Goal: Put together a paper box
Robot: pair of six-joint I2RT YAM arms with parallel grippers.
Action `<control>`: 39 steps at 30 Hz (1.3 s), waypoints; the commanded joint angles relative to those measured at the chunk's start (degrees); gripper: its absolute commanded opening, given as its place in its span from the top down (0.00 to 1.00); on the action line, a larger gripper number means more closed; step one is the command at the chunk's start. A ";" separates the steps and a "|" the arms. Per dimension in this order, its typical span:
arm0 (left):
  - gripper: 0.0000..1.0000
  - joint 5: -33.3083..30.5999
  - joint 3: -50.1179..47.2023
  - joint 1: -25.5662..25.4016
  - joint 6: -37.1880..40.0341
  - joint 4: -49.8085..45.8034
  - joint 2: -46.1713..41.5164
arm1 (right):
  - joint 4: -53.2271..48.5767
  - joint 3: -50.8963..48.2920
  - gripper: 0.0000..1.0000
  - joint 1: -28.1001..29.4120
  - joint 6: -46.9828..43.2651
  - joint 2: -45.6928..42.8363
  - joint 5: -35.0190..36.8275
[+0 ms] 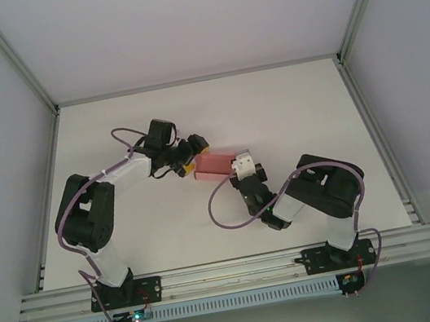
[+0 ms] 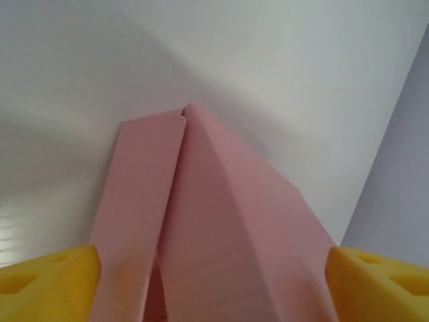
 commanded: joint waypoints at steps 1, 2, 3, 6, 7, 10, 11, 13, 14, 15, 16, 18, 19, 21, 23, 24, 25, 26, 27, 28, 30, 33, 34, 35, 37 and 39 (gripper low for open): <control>0.18 -2.45 -2.06 -0.66 2.15 -0.75 0.86 | -9.52 0.29 0.85 2.26 -1.19 -1.80 -7.82; 0.18 -3.72 -2.17 -0.61 2.93 -1.48 0.35 | -10.08 0.38 0.82 2.32 -1.32 -2.21 -8.09; 0.18 -4.86 -2.28 -0.63 3.65 -2.41 -0.04 | -10.66 0.53 0.80 2.28 -1.69 -2.52 -7.98; 0.18 -7.45 -2.54 -0.66 5.33 -4.81 -0.28 | -12.36 0.73 0.69 2.29 -1.62 -4.01 -7.39; 0.18 -7.96 -2.88 -0.66 5.56 -5.06 -0.20 | -13.23 0.73 0.67 2.32 -1.40 -4.72 -7.95; 0.19 -7.87 -4.15 -0.61 5.76 -4.12 0.28 | -16.98 1.33 0.58 2.28 0.28 -6.72 -10.00; 0.19 -8.10 -4.46 -0.66 5.84 -3.98 0.32 | -18.40 1.50 0.55 2.26 0.67 -7.51 -10.83; 0.19 -8.90 -4.97 -0.66 6.29 -3.88 0.23 | -20.78 1.70 0.45 2.31 1.15 -9.71 -12.06; 0.19 -9.40 -5.05 -0.70 6.56 -4.02 0.12 | -23.23 1.74 0.42 2.28 1.52 -10.96 -12.37; 0.19 -9.78 -5.16 -0.65 7.14 -4.10 0.03 | -25.35 1.78 0.38 2.18 1.47 -12.34 -12.95; 0.19 -10.47 -5.18 -0.67 7.35 -4.54 -0.18 | -28.37 2.02 0.33 2.25 1.46 -14.01 -13.57; 0.19 -10.91 -5.28 -0.62 8.04 -4.81 -0.37 | -34.82 2.72 0.20 2.18 1.08 -16.90 -16.47; 0.20 -10.96 -5.34 -0.66 8.29 -4.90 -0.37 | -37.39 2.97 0.15 2.20 1.10 -18.03 -17.70; 0.20 -10.99 -5.25 -0.67 8.60 -4.84 -0.28 | -42.50 2.94 0.03 2.09 1.00 -20.55 -21.81; 0.20 -10.81 -5.37 -0.64 8.76 -4.66 -0.15 | -46.25 2.29 0.02 2.03 1.38 -23.04 -25.40; 0.20 -10.58 -5.54 -0.66 8.83 -4.34 -0.10 | -48.09 1.82 0.02 1.74 1.40 -24.42 -27.31; 0.21 -10.43 -5.54 -0.59 8.90 -4.29 -0.08 | -49.30 1.38 0.02 1.92 2.21 -25.71 -27.68; 0.21 -10.26 -5.54 -0.66 9.09 -4.31 -0.01 | -50.67 0.86 0.02 1.78 2.64 -27.12 -29.29; 0.20 -10.26 -5.54 -0.63 9.16 -4.41 -0.01 | -51.89 0.49 0.02 1.73 2.87 -28.83 -30.42; 0.20 -10.11 -5.52 -0.66 9.15 -4.57 0.03 | -52.79 0.24 0.02 1.70 3.80 -30.44 -30.78; 0.20 -9.81 -5.61 -0.70 9.28 -4.56 -0.33 | -55.08 0.29 0.02 1.30 4.54 -33.78 -32.65; 0.20 -9.20 -5.53 -0.68 9.47 -4.68 -0.11 | -58.26 1.07 0.02 0.92 6.13 -38.41 -32.46; 0.20 -9.03 -5.47 -0.61 9.48 -4.61 0.07 | -58.58 1.19 0.02 0.44 7.69 -39.62 -31.16; 0.20 -8.98 -5.44 -0.61 9.29 -4.64 -0.02 | -58.67 1.34 0.02 -0.32 9.23 -40.83 -30.42; 0.20 -8.59 -5.15 -0.65 9.44 -4.55 0.16 | -58.84 2.10 0.02 -2.92 14.58 -42.68 -29.34; 0.21 -8.13 -4.66 -0.66 9.70 -4.95 0.58 | -59.11 3.37 0.02 -6.26 20.75 -43.07 -31.16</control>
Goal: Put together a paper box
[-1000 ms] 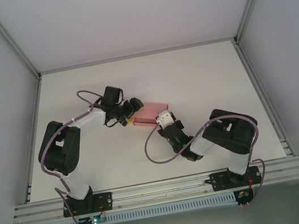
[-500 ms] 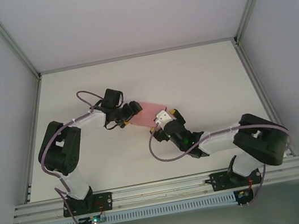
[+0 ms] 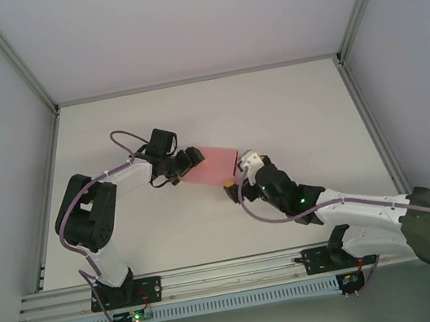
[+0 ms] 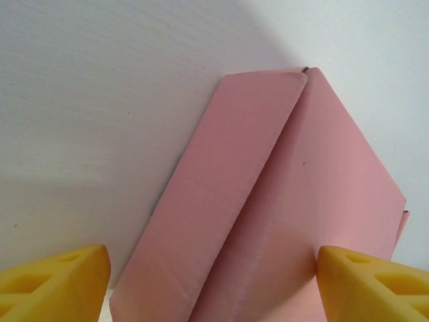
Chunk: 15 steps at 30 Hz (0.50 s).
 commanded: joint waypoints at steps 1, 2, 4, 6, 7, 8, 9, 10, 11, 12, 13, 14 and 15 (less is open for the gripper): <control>0.20 0.23 -0.14 -0.49 1.72 -3.48 0.84 | -2.30 3.04 0.02 -4.43 12.69 -0.54 -0.79; 0.20 0.79 -0.27 -0.50 1.65 -3.12 0.86 | -2.87 4.21 0.02 -5.72 15.62 0.32 -1.05; 0.20 1.06 -0.53 -0.49 1.24 -2.77 0.86 | -5.45 7.21 0.02 -7.86 18.99 2.80 -3.09; 0.20 1.37 -0.43 -0.50 1.32 -2.87 0.88 | -8.29 10.41 0.02 -9.92 23.29 6.18 -5.01; 0.21 1.51 -0.27 -0.50 1.49 -3.01 0.93 | -9.51 11.97 0.02 -10.97 25.44 7.99 -5.97; 0.21 1.87 -0.23 -0.46 1.61 -3.12 1.01 | -10.28 13.37 0.02 -11.97 26.92 10.02 -7.23; 0.21 1.93 -0.25 -0.50 1.54 -3.24 1.10 | -11.07 14.64 0.02 -12.50 27.88 11.69 -7.55; 0.21 2.02 -0.22 -0.50 1.64 -3.17 1.19 | -12.29 16.03 0.02 -12.84 28.72 13.56 -7.41; 0.21 2.07 -0.22 -0.50 1.65 -3.39 1.28 | -13.33 17.60 0.02 -13.04 29.20 15.55 -7.61; 0.21 2.11 -0.25 -0.45 1.69 -3.61 1.37 | -14.15 18.95 0.02 -13.05 29.25 17.20 -7.82; 0.21 2.11 -0.24 -0.52 1.89 -3.61 1.20 | -15.38 20.55 0.02 -13.09 29.32 19.13 -8.19; 0.21 2.15 -0.16 -0.50 1.89 -3.74 1.12 | -16.32 21.70 0.02 -13.13 29.46 20.70 -8.64; 0.21 2.13 -0.12 -0.49 1.88 -3.70 1.10 | -17.21 22.77 0.02 -13.20 29.80 22.09 -8.99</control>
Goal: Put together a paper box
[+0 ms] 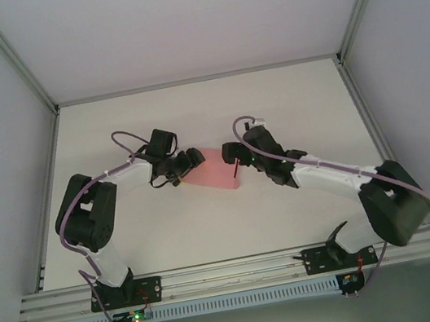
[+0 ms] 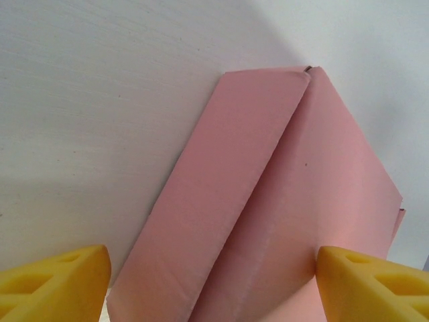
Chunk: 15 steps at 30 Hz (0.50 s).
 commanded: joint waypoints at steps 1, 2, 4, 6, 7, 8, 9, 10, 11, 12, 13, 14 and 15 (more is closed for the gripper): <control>0.21 0.36 -0.03 -0.50 1.42 -3.13 1.02 | -5.91 3.98 0.02 -0.32 3.96 4.25 -3.01; 0.21 0.32 0.02 -0.48 1.43 -3.12 1.08 | -5.91 4.55 0.02 -0.76 4.14 5.48 -4.46; 0.21 0.53 0.30 -0.50 1.25 -3.03 1.21 | -5.61 5.30 0.02 -1.78 5.59 7.64 -8.35; 0.21 0.68 0.38 -0.50 1.31 -3.19 1.20 | -4.62 5.58 0.02 -2.53 6.19 9.42 -11.11; 0.20 0.71 0.41 -0.50 1.44 -3.37 1.19 | -4.40 5.59 0.02 -2.63 6.42 9.95 -11.24; 0.21 0.71 0.37 -0.50 1.61 -3.48 1.24 | -4.16 5.54 0.02 -2.57 6.34 10.40 -11.11; 0.20 0.59 0.28 -0.46 1.67 -3.71 1.32 | -4.05 5.46 0.02 -2.63 6.49 10.70 -10.93; 0.21 0.53 0.36 -0.46 1.92 -3.96 1.27 | -3.61 5.20 0.02 -2.55 6.34 10.98 -11.36; 0.20 0.50 0.41 -0.50 1.97 -4.17 1.37 | -3.35 4.99 0.02 -2.55 6.39 11.21 -11.57; 0.21 0.60 0.30 -0.51 2.04 -4.18 1.32 | -3.30 4.73 0.02 -2.46 6.58 11.56 -11.64; 0.21 0.71 0.28 -0.50 2.02 -4.08 1.37 | -3.19 4.50 0.02 -2.39 6.69 11.92 -11.88; 0.20 0.61 0.20 -0.50 1.93 -4.00 1.37 | -3.22 4.36 0.02 -2.46 6.85 12.41 -12.31; 0.20 0.75 0.14 -0.50 1.97 -3.74 1.37 | -3.01 3.98 0.02 -2.43 7.20 12.99 -12.77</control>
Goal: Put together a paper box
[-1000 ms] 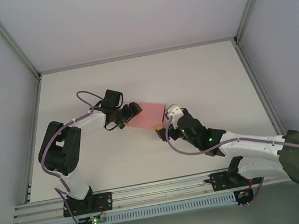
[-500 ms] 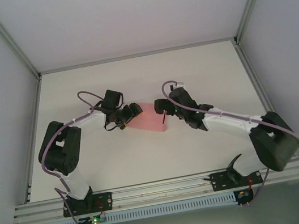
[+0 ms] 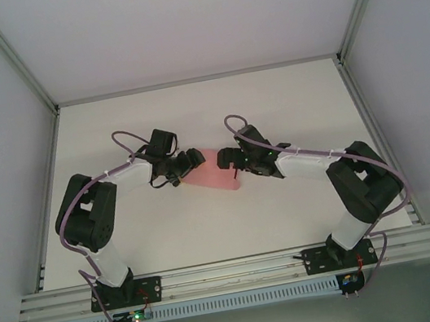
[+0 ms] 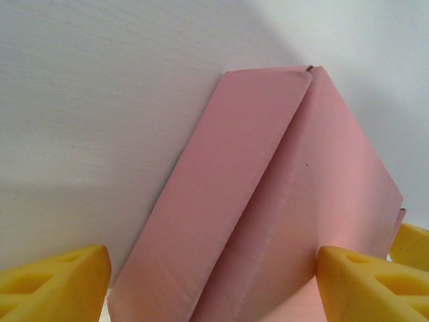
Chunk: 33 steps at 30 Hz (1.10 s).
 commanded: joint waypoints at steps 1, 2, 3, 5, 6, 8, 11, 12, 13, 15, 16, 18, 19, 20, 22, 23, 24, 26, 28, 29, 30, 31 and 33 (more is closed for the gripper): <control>0.20 0.26 0.17 -0.48 1.41 -3.38 1.37 | 0.85 -0.56 0.02 -0.19 1.73 2.07 -2.69; 0.20 0.38 0.08 -0.50 1.31 -3.25 1.30 | 1.26 -0.88 0.02 -0.27 1.73 2.60 -3.05; 0.21 0.59 -0.01 -0.50 1.33 -3.06 1.28 | 1.52 -1.14 0.05 -0.20 1.57 3.07 -3.22; 0.20 0.80 -0.16 -0.50 1.48 -3.11 1.02 | 1.52 -1.59 0.09 -0.19 0.89 3.77 -3.02; 0.20 0.84 -0.33 -0.45 1.69 -3.13 0.69 | 1.49 -1.84 0.12 -0.18 0.59 3.92 -2.60; 0.21 0.52 -0.44 -0.51 2.52 -3.72 0.07 | 1.73 -2.42 0.18 -0.33 -0.40 4.12 -2.01; 0.20 -0.64 -0.53 -0.54 3.62 -5.04 -1.06 | 1.34 -2.88 0.24 -0.51 -1.53 4.26 -1.59; 0.20 -0.93 -0.62 -0.50 3.79 -5.40 -1.41 | 1.29 -3.08 0.26 -0.62 -1.78 4.25 -1.31; 0.20 -1.07 -0.84 -0.50 4.00 -5.42 -1.79 | 1.32 -3.31 0.29 -0.71 -1.99 4.29 -1.10; 0.20 -1.61 -1.39 -0.50 4.29 -5.40 -2.52 | 1.49 -3.62 0.32 -0.91 -2.74 4.51 -0.75; 0.20 -1.79 -1.49 -0.50 4.46 -5.42 -2.81 | 1.35 -3.66 0.34 -1.13 -2.97 4.72 -0.78; 0.20 -1.93 -1.66 -0.46 4.54 -5.73 -3.00 | 1.38 -3.95 0.37 -1.45 -3.35 5.00 -1.04; 0.20 -1.96 -1.81 -0.49 4.56 -5.68 -3.09 | 1.58 -4.09 0.38 -1.72 -3.58 5.18 -1.34; 0.20 -2.08 -1.93 -0.50 4.60 -5.68 -3.15 | 1.82 -4.19 0.43 -1.84 -3.87 5.33 -1.57; 0.20 -2.19 -2.03 -0.49 4.69 -5.59 -3.08 | 2.04 -4.40 0.45 -2.11 -4.58 5.62 -1.99; 0.20 -2.10 -2.03 -0.49 4.82 -5.83 -3.06 | 2.13 -4.48 0.47 -2.18 -4.81 5.67 -2.00; 0.20 -1.96 -2.20 -0.49 4.90 -5.77 -3.29 | 2.31 -4.67 0.48 -2.16 -5.24 5.75 -1.83; 0.20 -2.14 -2.54 -0.46 5.25 -6.01 -3.91 | 2.48 -4.84 0.49 -2.25 -5.71 5.95 -1.58; 0.18 -3.58 -2.48 -0.50 6.44 -7.59 -5.14 | 2.69 -4.92 0.49 -2.47 -6.22 6.17 -1.44; 0.18 -4.91 -2.29 -0.54 7.26 -8.75 -5.94 | 2.68 -4.85 0.49 -2.56 -6.52 6.23 -1.43; 0.16 -6.35 -1.99 -0.50 8.14 -9.99 -6.87 | 2.72 -4.85 0.49 -2.64 -6.82 6.21 -1.42; 0.15 -7.57 -1.65 -0.50 9.08 -11.08 -7.76 | 2.84 -4.85 0.49 -2.73 -7.20 6.24 -1.40; 0.13 -9.62 -0.86 -0.49 11.26 -12.65 -9.42 | 3.43 -4.80 0.49 -2.89 -8.22 6.39 -1.86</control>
